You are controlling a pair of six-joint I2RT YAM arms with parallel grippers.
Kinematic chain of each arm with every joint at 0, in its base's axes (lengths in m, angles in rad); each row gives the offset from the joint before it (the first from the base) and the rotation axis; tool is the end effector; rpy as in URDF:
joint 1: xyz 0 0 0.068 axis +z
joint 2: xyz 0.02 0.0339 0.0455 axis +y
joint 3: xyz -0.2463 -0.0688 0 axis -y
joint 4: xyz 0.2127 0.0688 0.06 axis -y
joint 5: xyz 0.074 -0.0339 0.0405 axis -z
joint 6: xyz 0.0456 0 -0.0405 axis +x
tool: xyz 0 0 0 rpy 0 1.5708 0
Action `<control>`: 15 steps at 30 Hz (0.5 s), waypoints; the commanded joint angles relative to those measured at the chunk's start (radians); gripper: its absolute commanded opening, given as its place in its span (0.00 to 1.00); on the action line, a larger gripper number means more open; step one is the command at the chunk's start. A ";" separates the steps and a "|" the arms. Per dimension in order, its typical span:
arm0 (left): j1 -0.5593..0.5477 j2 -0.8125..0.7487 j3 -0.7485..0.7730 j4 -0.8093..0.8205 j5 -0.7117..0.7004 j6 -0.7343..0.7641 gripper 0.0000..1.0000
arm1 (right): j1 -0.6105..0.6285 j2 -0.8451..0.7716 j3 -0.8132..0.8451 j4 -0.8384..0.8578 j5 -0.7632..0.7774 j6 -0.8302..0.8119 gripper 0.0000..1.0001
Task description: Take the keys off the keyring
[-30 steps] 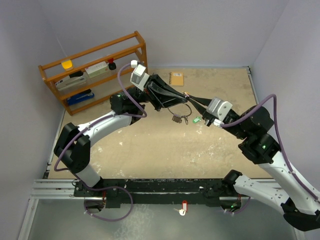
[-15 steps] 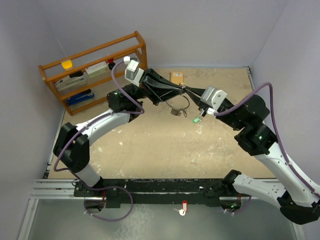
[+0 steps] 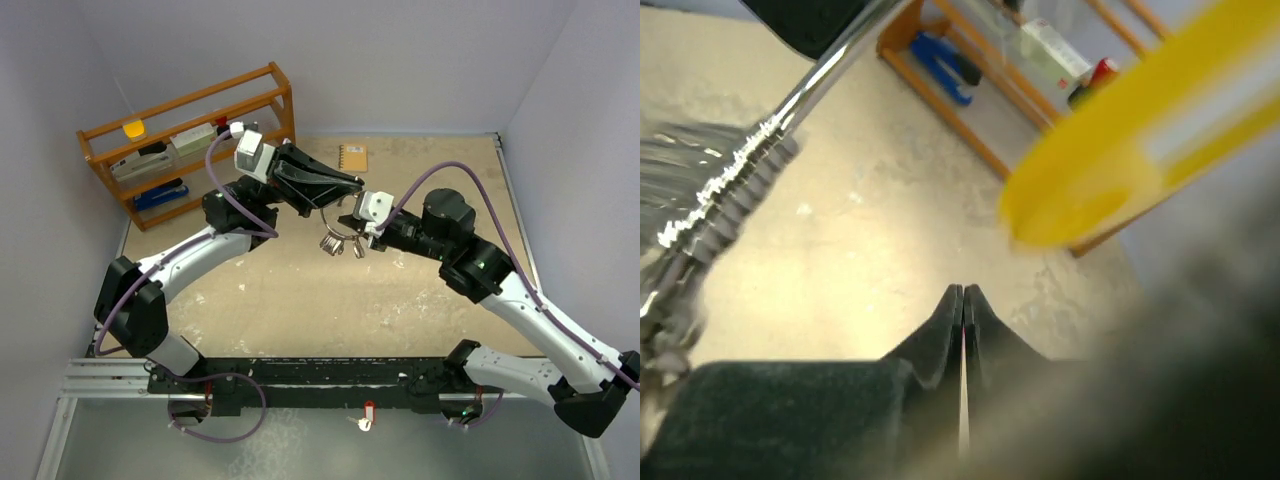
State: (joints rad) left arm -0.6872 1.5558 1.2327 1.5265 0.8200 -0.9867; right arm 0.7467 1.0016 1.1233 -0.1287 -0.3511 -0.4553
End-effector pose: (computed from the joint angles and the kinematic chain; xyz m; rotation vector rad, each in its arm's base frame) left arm 0.1913 -0.2001 0.4472 0.8582 0.5305 -1.7005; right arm 0.1419 0.1527 0.4055 -1.1199 1.1426 0.5037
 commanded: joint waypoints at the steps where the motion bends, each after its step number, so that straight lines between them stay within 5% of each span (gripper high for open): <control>1: -0.022 -0.056 -0.001 0.196 -0.064 0.048 0.00 | 0.004 -0.007 -0.027 -0.068 -0.026 0.031 0.00; 9: 0.005 -0.059 -0.095 0.196 -0.091 0.067 0.00 | 0.004 -0.124 -0.019 -0.020 0.136 0.025 0.00; 13: 0.026 -0.045 -0.098 0.196 -0.093 0.058 0.00 | 0.004 -0.200 -0.046 0.067 0.257 0.022 0.12; 15: 0.026 -0.038 -0.088 0.196 -0.087 0.049 0.00 | 0.003 -0.245 -0.075 0.121 0.288 0.033 0.32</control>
State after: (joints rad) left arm -0.6720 1.5299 1.1267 1.5261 0.7708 -0.9455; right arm 0.7506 0.8345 1.0775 -0.1516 -0.1802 -0.4377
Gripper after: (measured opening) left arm 0.005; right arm 0.175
